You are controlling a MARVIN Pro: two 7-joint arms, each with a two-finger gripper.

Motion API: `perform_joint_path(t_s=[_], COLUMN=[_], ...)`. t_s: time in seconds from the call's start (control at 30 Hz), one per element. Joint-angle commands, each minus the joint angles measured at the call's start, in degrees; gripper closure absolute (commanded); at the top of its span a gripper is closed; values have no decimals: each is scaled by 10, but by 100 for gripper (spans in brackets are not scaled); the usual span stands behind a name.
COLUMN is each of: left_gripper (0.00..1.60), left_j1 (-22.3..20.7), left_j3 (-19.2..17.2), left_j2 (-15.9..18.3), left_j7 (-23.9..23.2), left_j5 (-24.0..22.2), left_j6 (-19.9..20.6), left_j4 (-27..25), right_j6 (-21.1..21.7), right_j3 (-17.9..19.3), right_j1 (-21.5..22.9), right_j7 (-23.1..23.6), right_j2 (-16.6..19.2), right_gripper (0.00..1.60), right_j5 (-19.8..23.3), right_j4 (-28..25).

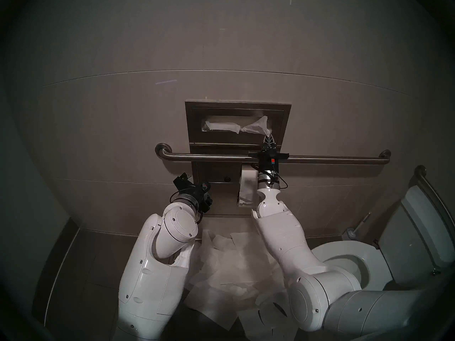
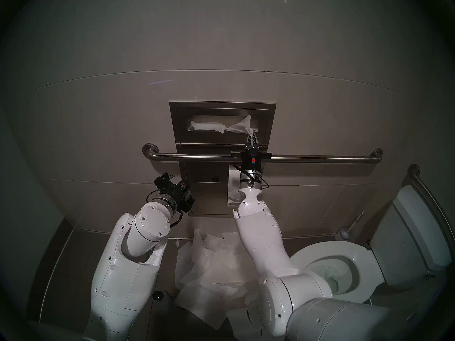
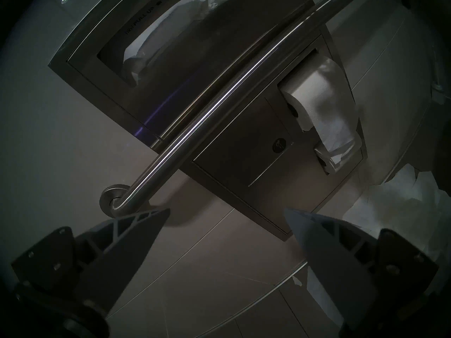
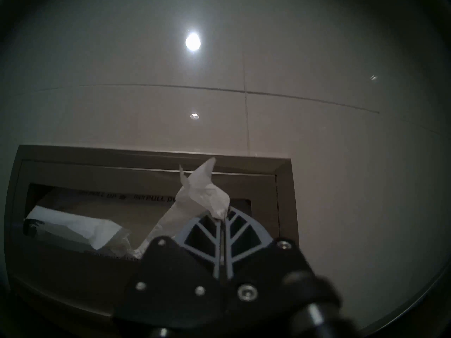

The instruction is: Take out a toilet seat cover

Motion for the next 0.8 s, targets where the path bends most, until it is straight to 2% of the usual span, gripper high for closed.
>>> perform_joint_path(t_s=[0.0, 0.07, 0.17, 0.33, 0.53, 0.77], left_gripper=[0, 0, 0, 0, 0, 0], left_j1=[-14, -14, -14, -14, -13, -13], left_j3=[-1, -1, -1, -1, -1, -1], left_j2=[0, -1, -1, -1, -1, -1], left_j7=[4, 4, 4, 4, 4, 4], left_j5=[1, 1, 1, 1, 1, 1], left_j6=[-3, -3, -3, -3, -3, -2], left_j4=[-20, -20, -21, -22, -25, -26], right_j6=[-9, -12, -10, -1, 33, 74], right_j3=[-8, -8, -15, -38, -77, -91], right_j1=[-27, -24, -42, -62, -86, -101], right_j7=[0, -2, 0, 12, 17, 13], right_j2=[9, 10, 10, -2, 6, 11], right_gripper=[160, 160, 160, 160, 160, 160], right_j5=[-19, -21, -27, -36, -35, -23], right_j4=[-77, -66, -99, -119, -162, -196])
